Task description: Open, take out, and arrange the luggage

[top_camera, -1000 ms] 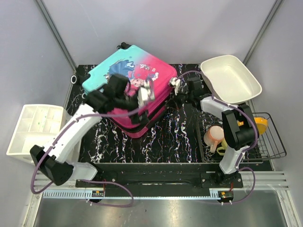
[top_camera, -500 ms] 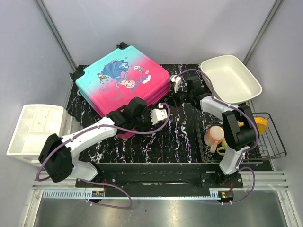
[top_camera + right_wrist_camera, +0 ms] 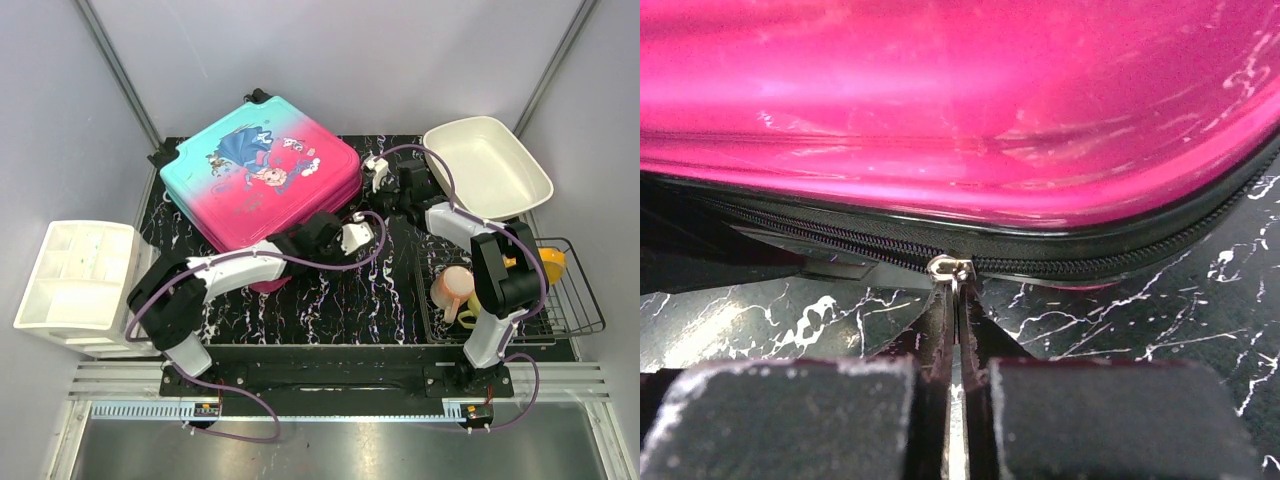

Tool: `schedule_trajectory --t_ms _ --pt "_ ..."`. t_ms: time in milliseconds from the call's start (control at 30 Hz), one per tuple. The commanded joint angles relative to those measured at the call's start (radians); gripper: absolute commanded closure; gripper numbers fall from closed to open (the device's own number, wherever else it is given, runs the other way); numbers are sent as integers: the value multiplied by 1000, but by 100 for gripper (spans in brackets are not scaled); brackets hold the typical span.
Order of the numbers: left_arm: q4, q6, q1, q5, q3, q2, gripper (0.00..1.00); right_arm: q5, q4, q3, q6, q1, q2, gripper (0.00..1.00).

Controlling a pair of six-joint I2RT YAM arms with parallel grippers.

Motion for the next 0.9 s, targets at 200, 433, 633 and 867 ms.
schedule_trajectory --t_ms 200,433,633,867 --pt "-52 -121 29 -313 72 183 29 -3 84 42 15 -24 -52 100" --pt "-133 -250 26 -456 143 289 41 -7 97 45 26 -27 -44 100" --pt "-205 -209 23 -283 134 266 59 -3 97 50 21 -32 -37 100" --pt "-208 44 -63 -147 48 159 100 -4 44 45 -28 -76 -70 100"
